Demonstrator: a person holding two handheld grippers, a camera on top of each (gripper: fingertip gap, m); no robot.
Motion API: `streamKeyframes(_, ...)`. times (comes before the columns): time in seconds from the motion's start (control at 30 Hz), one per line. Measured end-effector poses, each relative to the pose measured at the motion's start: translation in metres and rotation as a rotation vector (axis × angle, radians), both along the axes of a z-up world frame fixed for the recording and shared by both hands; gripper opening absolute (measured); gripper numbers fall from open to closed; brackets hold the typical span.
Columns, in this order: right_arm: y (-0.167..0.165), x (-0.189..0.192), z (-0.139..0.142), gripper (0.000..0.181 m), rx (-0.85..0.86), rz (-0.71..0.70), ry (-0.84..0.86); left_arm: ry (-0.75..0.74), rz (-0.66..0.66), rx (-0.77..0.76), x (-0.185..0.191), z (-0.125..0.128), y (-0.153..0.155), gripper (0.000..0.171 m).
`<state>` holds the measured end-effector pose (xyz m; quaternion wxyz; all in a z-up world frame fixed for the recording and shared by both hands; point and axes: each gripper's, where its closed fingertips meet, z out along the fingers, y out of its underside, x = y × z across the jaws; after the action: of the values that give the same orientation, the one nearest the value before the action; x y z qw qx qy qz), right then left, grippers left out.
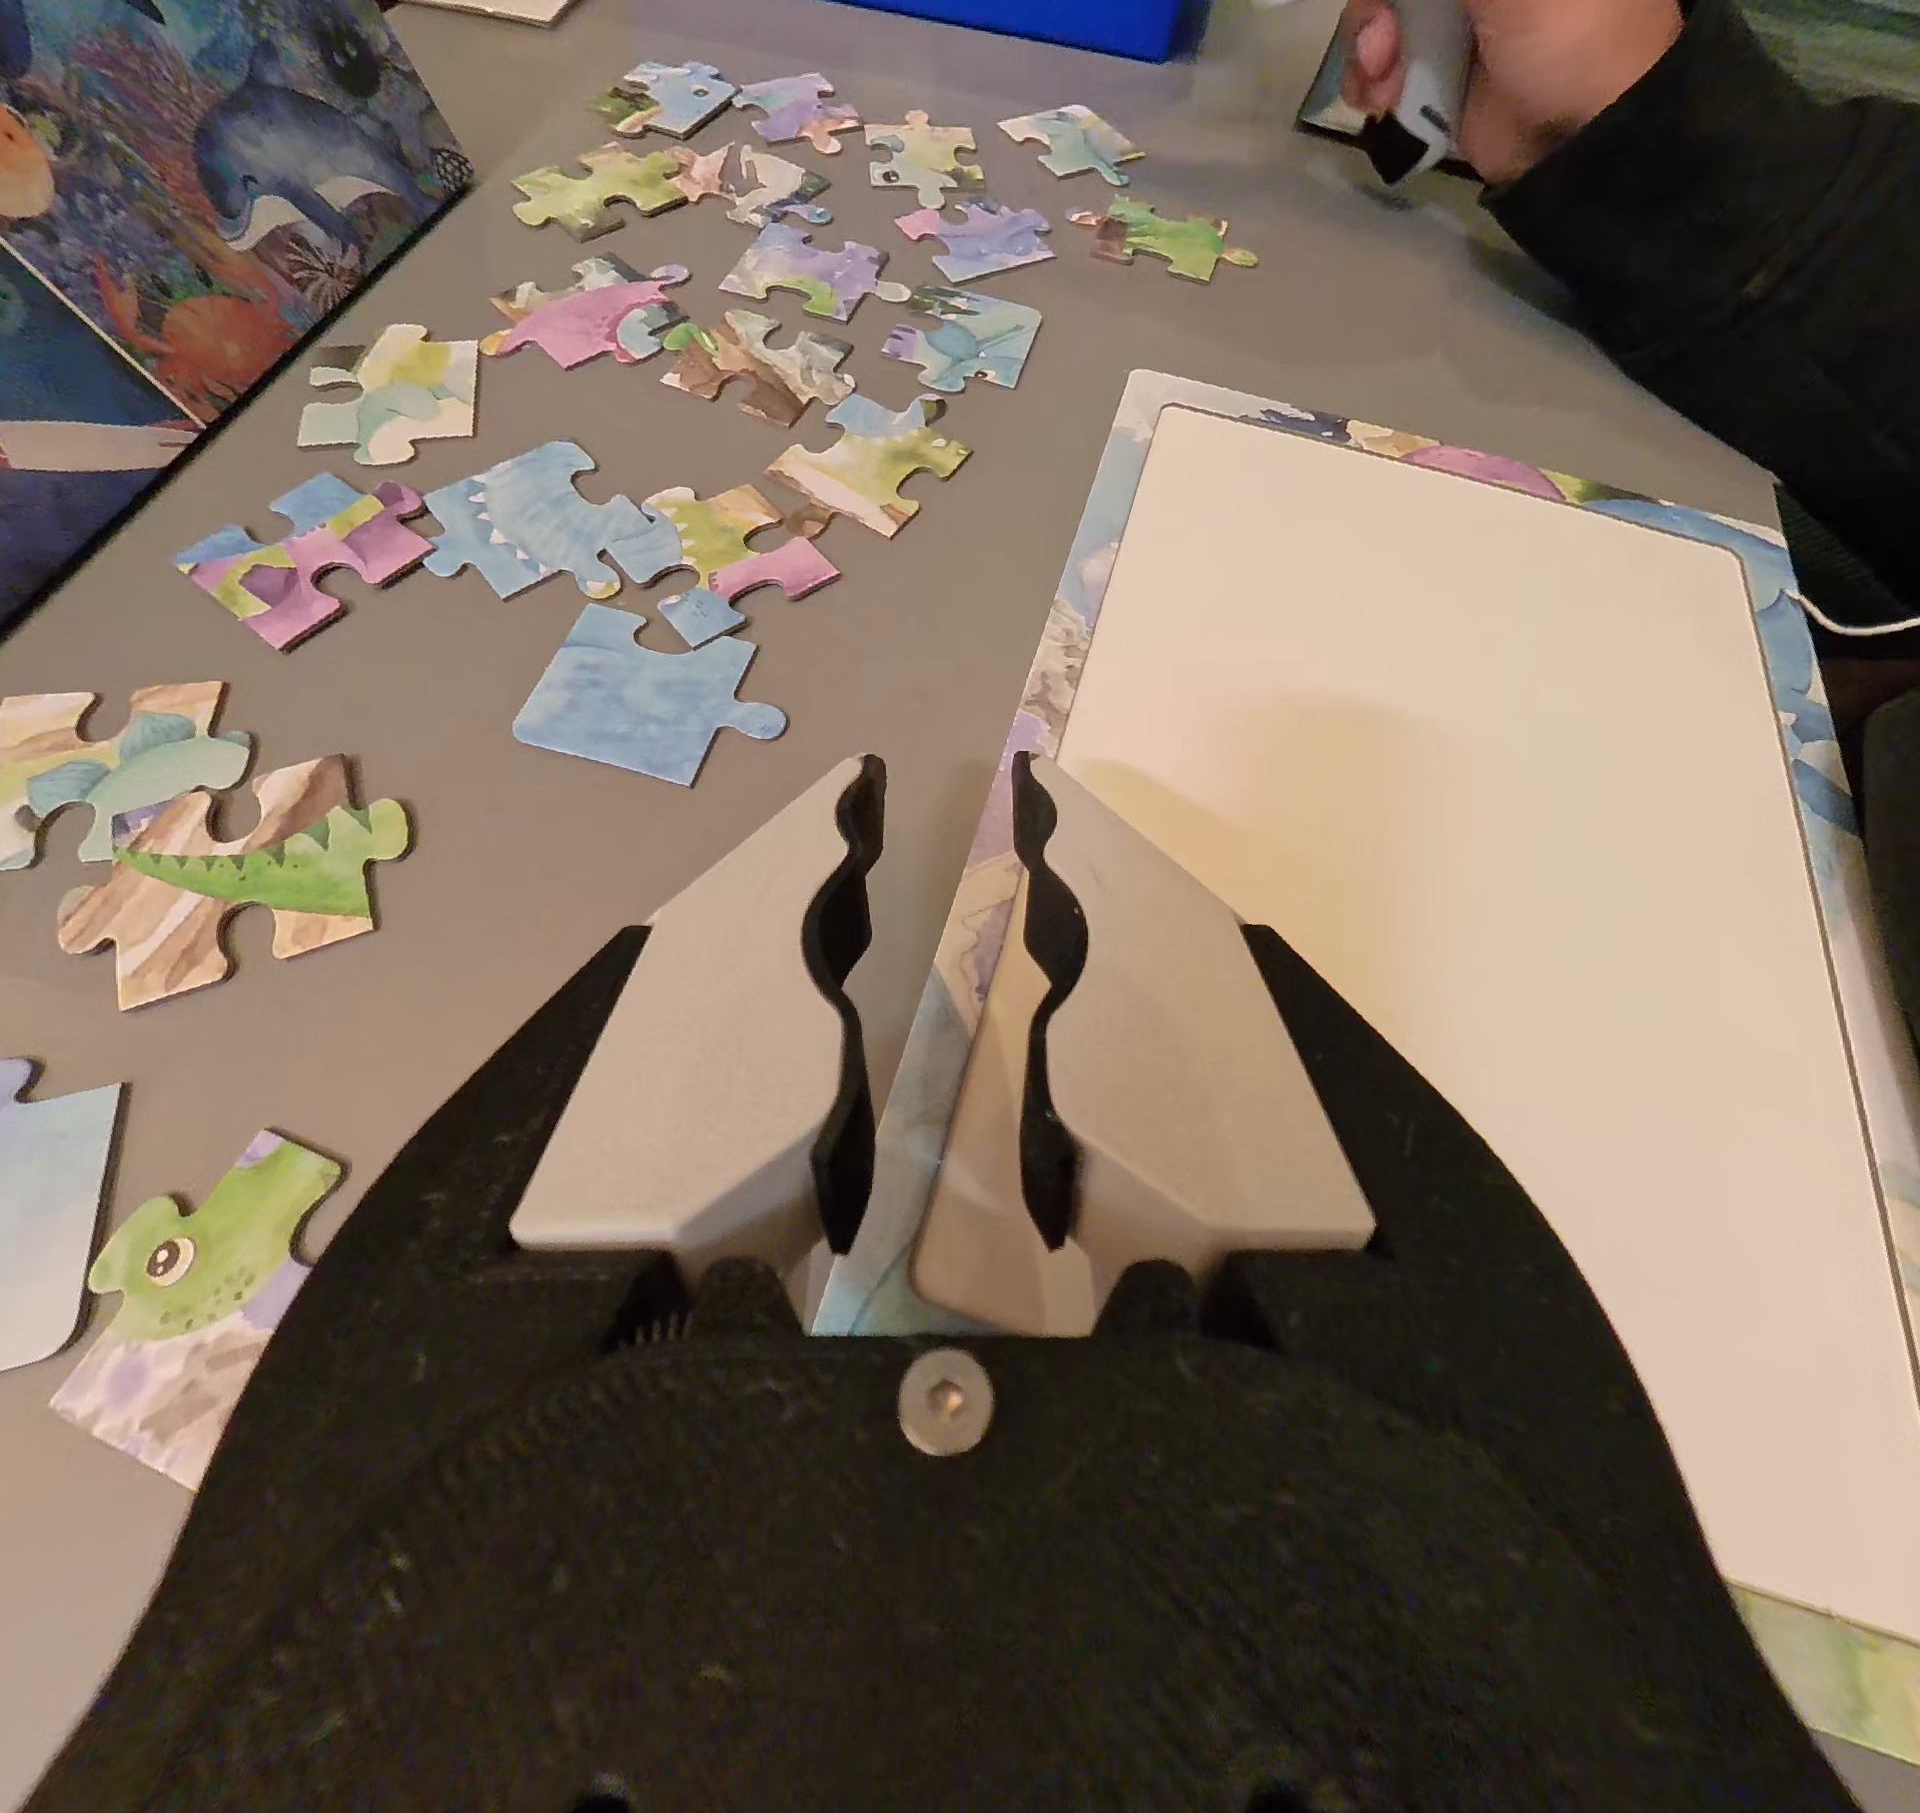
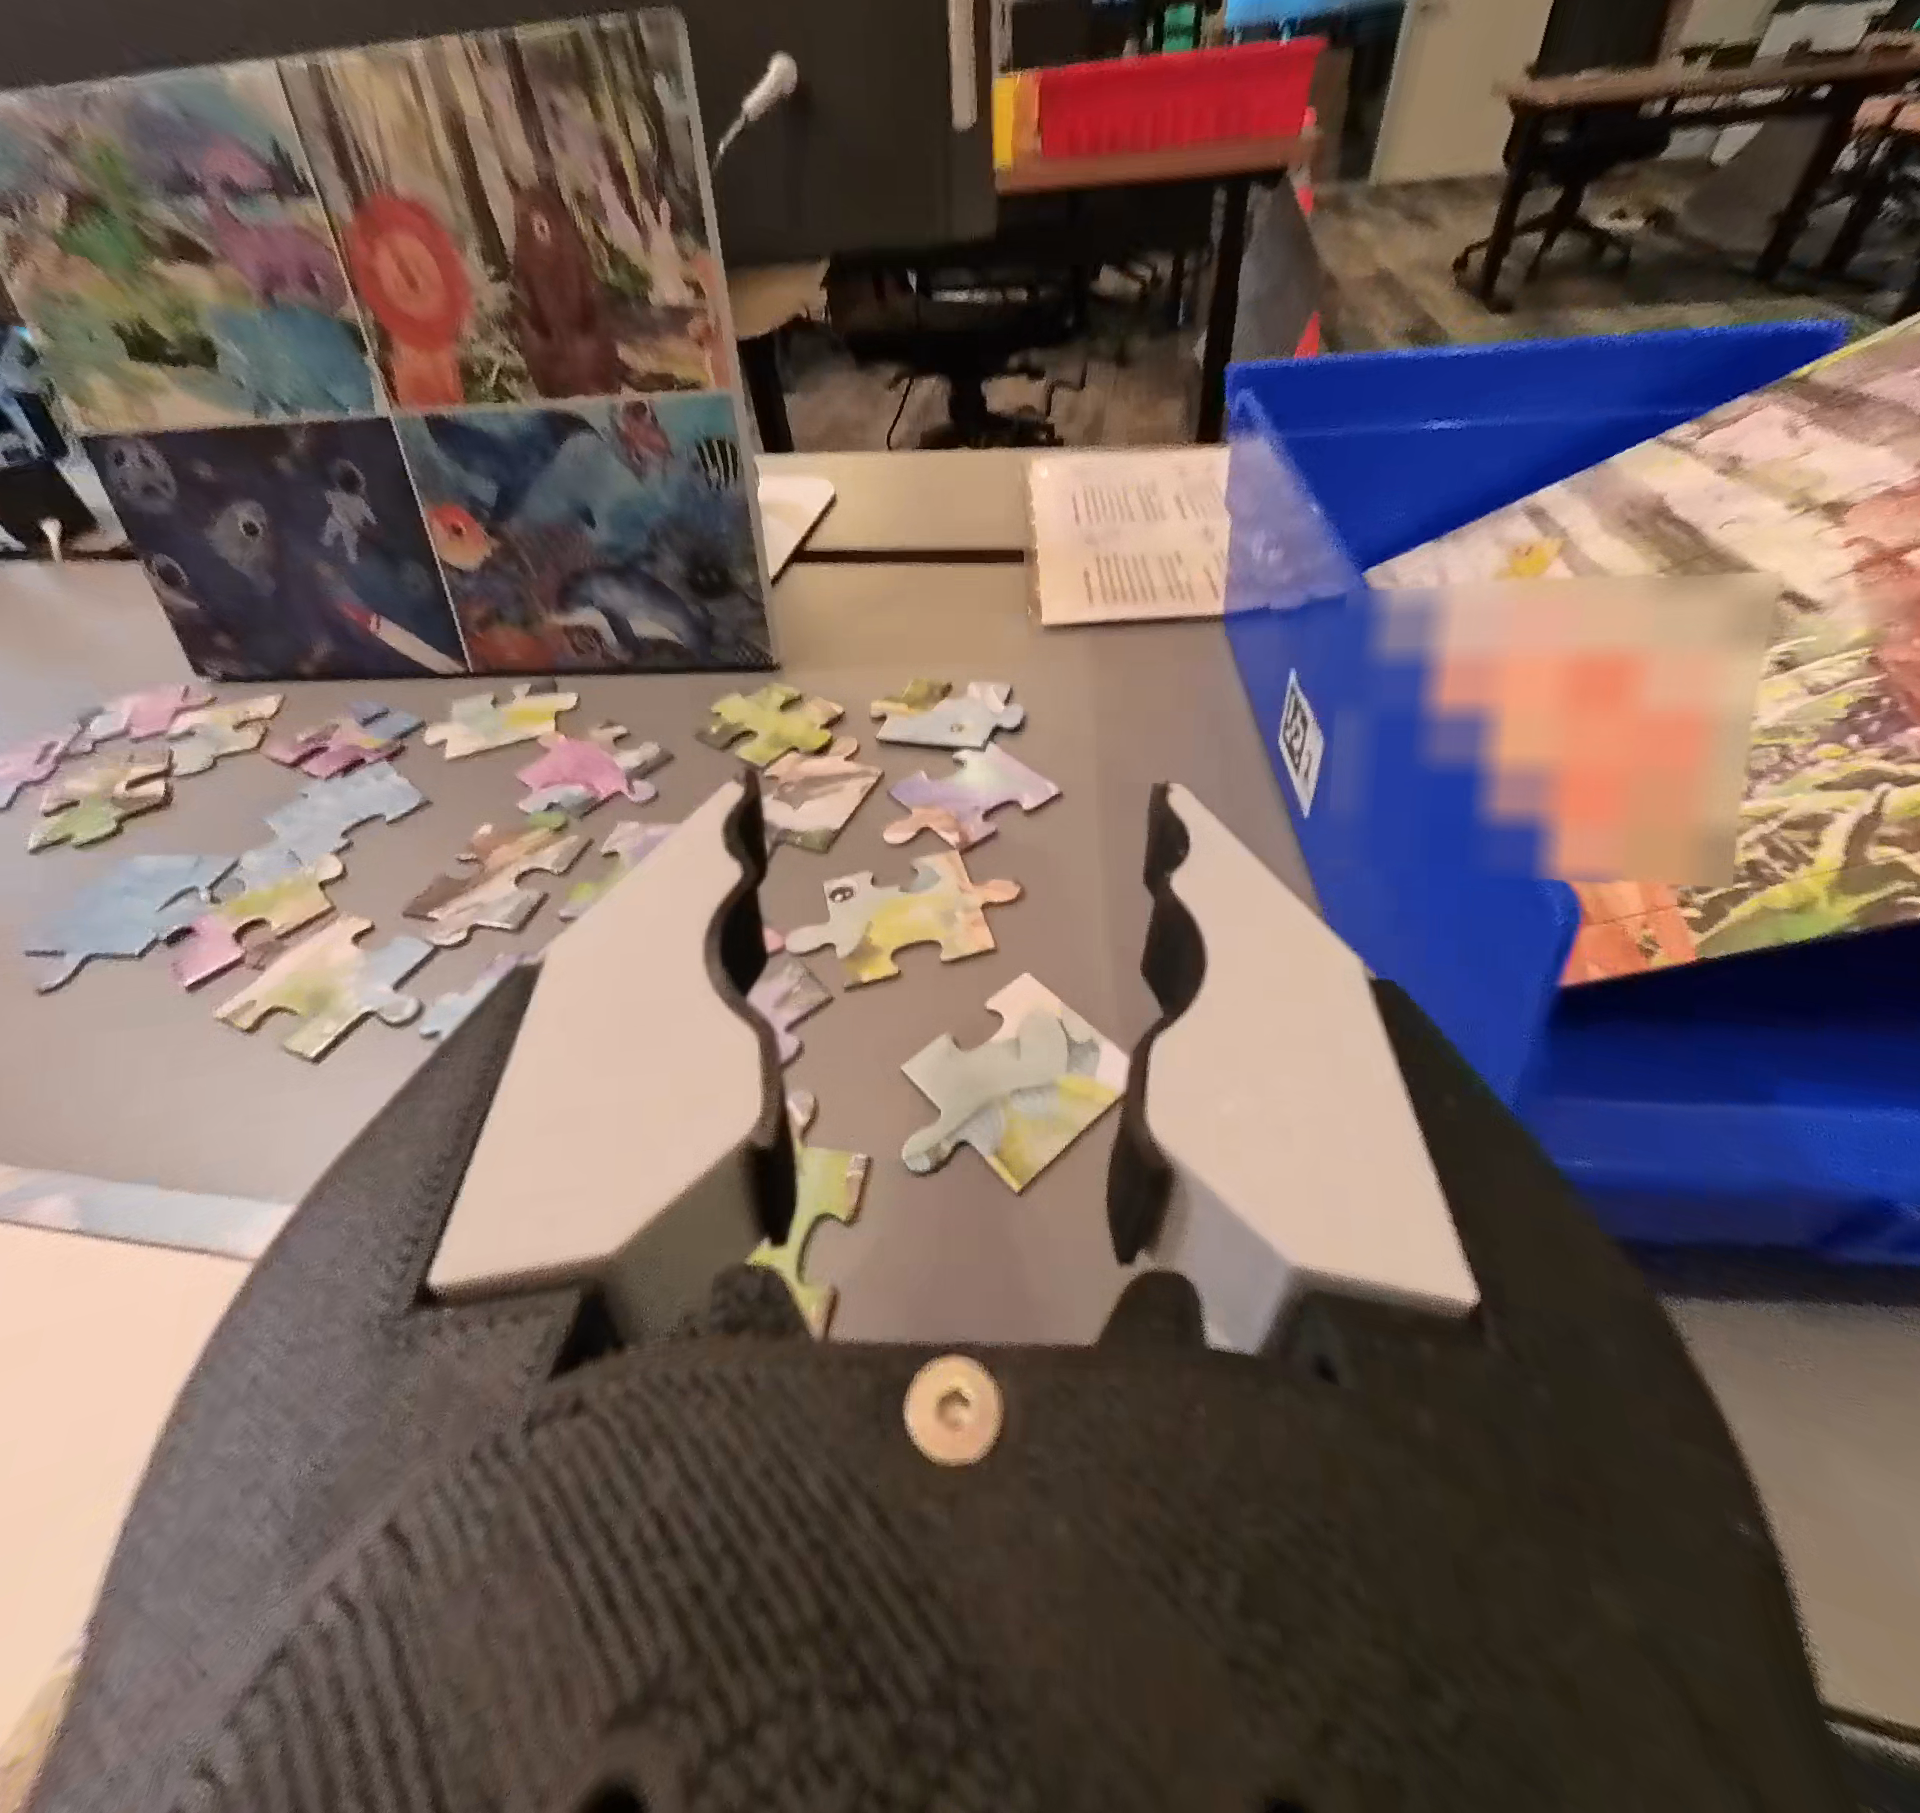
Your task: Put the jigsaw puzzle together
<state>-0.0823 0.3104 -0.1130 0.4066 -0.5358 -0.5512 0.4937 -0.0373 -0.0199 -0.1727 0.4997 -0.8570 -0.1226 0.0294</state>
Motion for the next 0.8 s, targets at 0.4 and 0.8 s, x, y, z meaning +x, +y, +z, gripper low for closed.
streamKeyframes(0.4,0.022,0.002,-0.032,0.069,-0.047,-0.074,-0.164,0.006,-0.004,-0.010,0.001,-0.001,0.000,0.023)
streamKeyframes(0.8,-0.018,-0.002,-0.049,0.068,0.118,0.047,-0.278,-0.007,0.042,0.022,-0.008,0.003,-0.004,0.022)
